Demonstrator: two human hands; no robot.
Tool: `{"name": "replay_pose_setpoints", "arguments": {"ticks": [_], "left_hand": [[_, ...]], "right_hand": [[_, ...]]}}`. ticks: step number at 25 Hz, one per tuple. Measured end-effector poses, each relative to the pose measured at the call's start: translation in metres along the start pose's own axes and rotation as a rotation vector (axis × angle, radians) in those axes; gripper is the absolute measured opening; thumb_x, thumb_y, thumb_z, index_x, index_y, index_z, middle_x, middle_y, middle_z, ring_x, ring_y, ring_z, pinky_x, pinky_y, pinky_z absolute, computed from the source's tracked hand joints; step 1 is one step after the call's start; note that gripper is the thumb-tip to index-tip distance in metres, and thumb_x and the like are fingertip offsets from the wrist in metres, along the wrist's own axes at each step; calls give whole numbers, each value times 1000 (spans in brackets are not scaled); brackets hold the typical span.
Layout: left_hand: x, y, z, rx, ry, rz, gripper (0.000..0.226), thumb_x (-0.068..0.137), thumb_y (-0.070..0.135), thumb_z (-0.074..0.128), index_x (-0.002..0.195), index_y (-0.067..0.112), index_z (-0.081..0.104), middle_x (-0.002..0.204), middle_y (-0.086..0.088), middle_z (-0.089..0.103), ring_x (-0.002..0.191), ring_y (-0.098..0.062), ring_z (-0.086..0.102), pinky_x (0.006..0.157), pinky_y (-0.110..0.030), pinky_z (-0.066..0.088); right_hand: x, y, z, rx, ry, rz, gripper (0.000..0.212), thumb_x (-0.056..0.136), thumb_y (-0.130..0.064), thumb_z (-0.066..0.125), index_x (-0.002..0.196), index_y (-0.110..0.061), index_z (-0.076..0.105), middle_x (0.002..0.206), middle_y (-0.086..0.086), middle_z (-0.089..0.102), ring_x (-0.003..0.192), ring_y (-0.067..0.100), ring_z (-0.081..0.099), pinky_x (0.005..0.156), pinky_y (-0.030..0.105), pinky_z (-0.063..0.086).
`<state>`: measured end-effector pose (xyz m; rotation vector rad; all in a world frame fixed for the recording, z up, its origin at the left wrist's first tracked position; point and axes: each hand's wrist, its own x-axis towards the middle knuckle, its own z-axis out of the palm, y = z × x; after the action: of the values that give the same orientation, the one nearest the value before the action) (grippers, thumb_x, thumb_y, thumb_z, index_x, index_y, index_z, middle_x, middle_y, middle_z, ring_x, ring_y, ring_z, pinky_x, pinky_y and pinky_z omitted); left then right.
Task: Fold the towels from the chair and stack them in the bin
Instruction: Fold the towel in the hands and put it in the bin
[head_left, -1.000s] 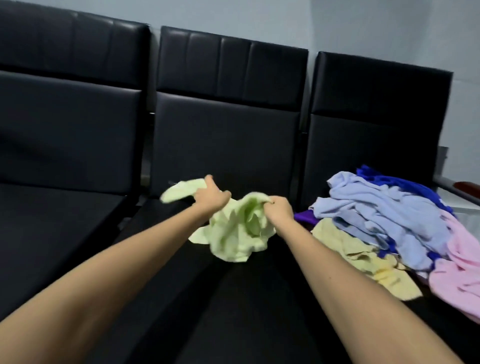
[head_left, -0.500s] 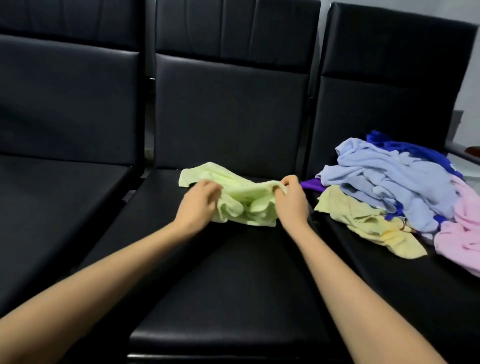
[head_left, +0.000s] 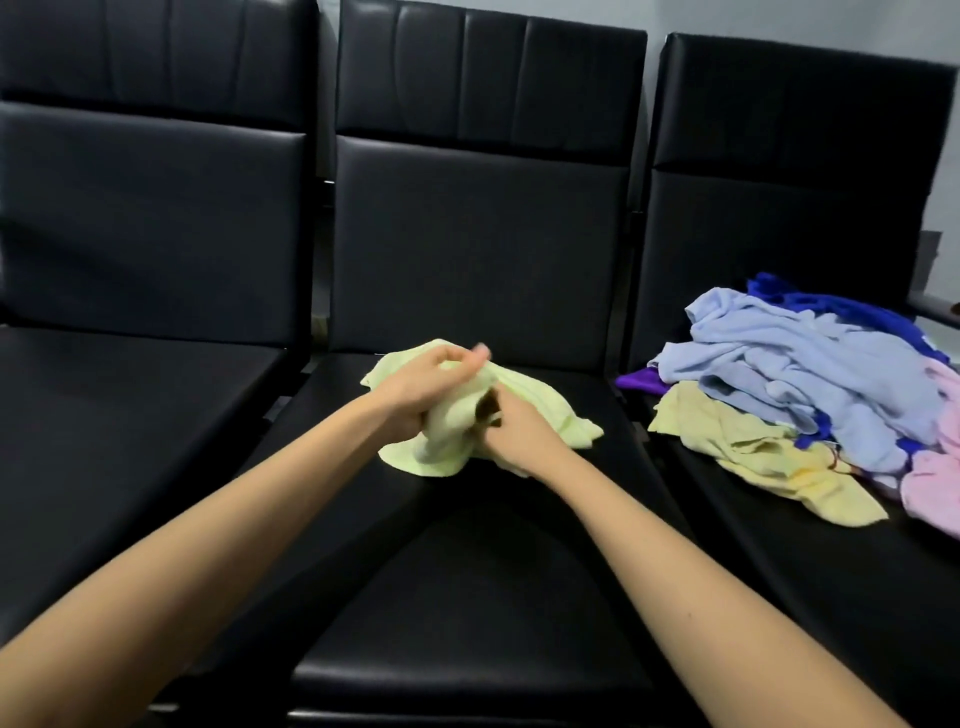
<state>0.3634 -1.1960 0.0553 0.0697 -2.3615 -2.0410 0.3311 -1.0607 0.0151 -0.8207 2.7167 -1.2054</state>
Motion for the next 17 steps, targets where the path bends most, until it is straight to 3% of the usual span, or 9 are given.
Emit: {"name": "replay_pose_setpoints", "arguments": {"ticks": [1, 3, 5, 7, 9, 11, 13, 15, 17], "left_hand": [[-1, 2, -7, 372, -60, 57, 32, 82, 32, 70, 109, 23, 57, 107, -2, 58, 90, -16, 59, 77, -29, 49], [0, -6, -19, 1061, -10, 158, 49, 83, 15, 63, 128, 26, 47, 122, -3, 46, 101, -23, 53, 81, -33, 47], [2, -6, -33, 1302, 274, 155, 46, 87, 7, 48, 130, 22, 45, 127, -7, 42, 110, -30, 48, 87, -40, 45], [2, -4, -45, 1300, 544, 134, 39, 86, 7, 45, 122, 21, 52, 126, -8, 44, 112, -33, 45, 87, -42, 40], [2, -1, -54, 916, 632, 185, 36, 83, 1, 45, 107, 20, 62, 115, -7, 56, 104, -30, 53, 78, -35, 44], [0, 12, -53, 328, 479, 248, 35, 83, -8, 44, 94, 17, 66, 96, -5, 66, 90, -26, 63, 65, -26, 50], [-12, 26, -48, -2, 136, 325, 39, 88, -14, 43, 86, 14, 69, 97, -3, 67, 86, -20, 67, 61, -21, 53], [-16, 28, -47, 58, -190, 383, 52, 85, -22, 40, 76, 17, 73, 110, -2, 65, 97, -13, 67, 72, -21, 54], [-9, 20, -47, 523, -203, 434, 47, 81, -15, 44, 84, 22, 71, 110, -1, 62, 103, -14, 62, 83, -27, 51]], "right_hand": [[2, -2, -1, 88, 144, 38, 5, 87, -14, 53, 86, -19, 53, 76, -5, 55, 68, 11, 52, 57, 17, 41], [4, -2, -5, 192, 300, 62, 20, 86, -11, 51, 68, -18, 45, 69, -2, 51, 66, 13, 47, 59, 24, 37], [3, -5, -8, 159, 302, 51, 26, 82, -12, 52, 61, -17, 38, 62, -1, 43, 61, 12, 39, 55, 26, 31], [3, -7, -12, 179, 295, 65, 25, 80, -10, 51, 60, -14, 37, 63, 4, 44, 62, 14, 40, 55, 27, 30], [3, -7, -18, 293, 235, 50, 16, 81, -7, 53, 67, -12, 46, 72, 4, 51, 70, 16, 47, 59, 25, 35], [0, -8, -23, 297, 91, 14, 17, 83, -8, 57, 96, -20, 56, 98, -5, 54, 90, 14, 50, 69, 19, 39], [0, -9, -20, 266, -32, -60, 63, 83, -7, 60, 135, -35, 37, 127, -13, 38, 115, 7, 38, 83, 16, 37], [3, -14, -17, 330, -115, -125, 84, 82, -4, 60, 145, -39, 19, 137, -11, 32, 124, 4, 31, 95, 20, 33], [7, -17, -18, 355, -176, -133, 62, 83, -2, 56, 134, -31, 40, 113, -2, 52, 104, 8, 49, 88, 22, 39]]}}
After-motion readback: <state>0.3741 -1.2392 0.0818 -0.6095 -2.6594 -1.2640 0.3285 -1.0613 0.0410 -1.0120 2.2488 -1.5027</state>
